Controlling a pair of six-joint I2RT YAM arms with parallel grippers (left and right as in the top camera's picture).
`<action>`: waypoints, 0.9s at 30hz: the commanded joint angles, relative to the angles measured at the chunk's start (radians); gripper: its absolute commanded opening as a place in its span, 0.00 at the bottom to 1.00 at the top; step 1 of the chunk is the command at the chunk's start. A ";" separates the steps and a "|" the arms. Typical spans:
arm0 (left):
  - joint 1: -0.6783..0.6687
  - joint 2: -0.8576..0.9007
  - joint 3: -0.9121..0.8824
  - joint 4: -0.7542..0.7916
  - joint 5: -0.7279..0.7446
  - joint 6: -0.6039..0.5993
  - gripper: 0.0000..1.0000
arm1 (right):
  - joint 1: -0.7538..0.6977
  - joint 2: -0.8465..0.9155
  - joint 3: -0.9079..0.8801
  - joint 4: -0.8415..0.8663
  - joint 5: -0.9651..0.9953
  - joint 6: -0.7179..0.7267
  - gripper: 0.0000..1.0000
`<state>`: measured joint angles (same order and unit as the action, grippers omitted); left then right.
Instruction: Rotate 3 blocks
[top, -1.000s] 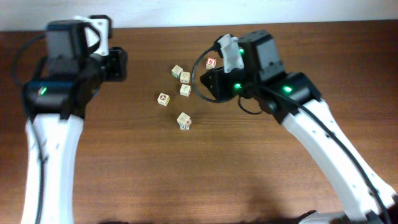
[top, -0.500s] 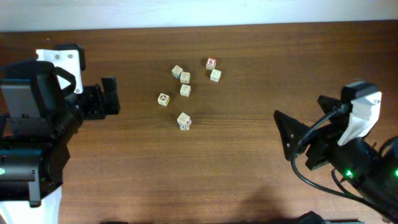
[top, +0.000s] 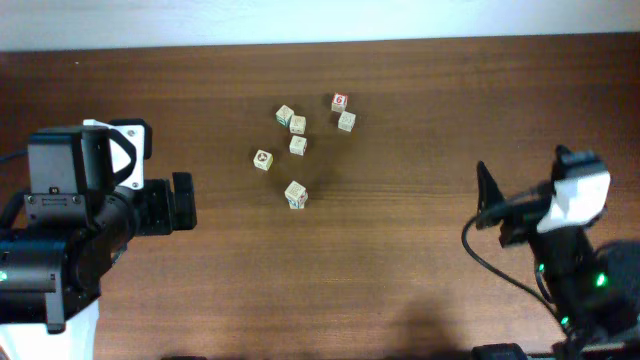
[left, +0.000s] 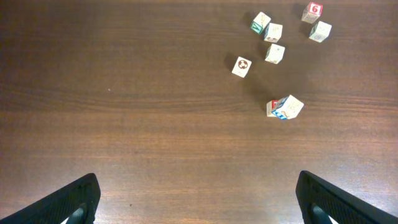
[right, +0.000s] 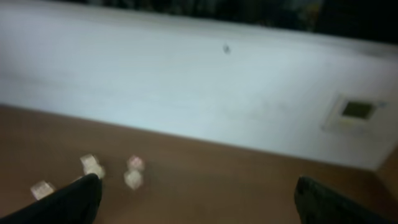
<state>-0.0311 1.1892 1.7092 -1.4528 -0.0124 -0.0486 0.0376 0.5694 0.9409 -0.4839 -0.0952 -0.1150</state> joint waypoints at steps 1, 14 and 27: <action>0.004 0.000 0.008 -0.004 -0.010 0.001 0.99 | -0.076 -0.174 -0.296 0.158 -0.108 -0.027 0.98; 0.004 0.000 0.008 -0.004 -0.010 0.001 0.99 | -0.084 -0.566 -0.935 0.420 -0.032 -0.027 0.98; 0.004 0.000 0.008 -0.004 -0.014 0.001 0.99 | -0.084 -0.566 -0.935 0.420 -0.032 -0.027 0.98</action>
<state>-0.0311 1.1892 1.7115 -1.4559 -0.0132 -0.0486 -0.0418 0.0158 0.0135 -0.0620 -0.1398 -0.1390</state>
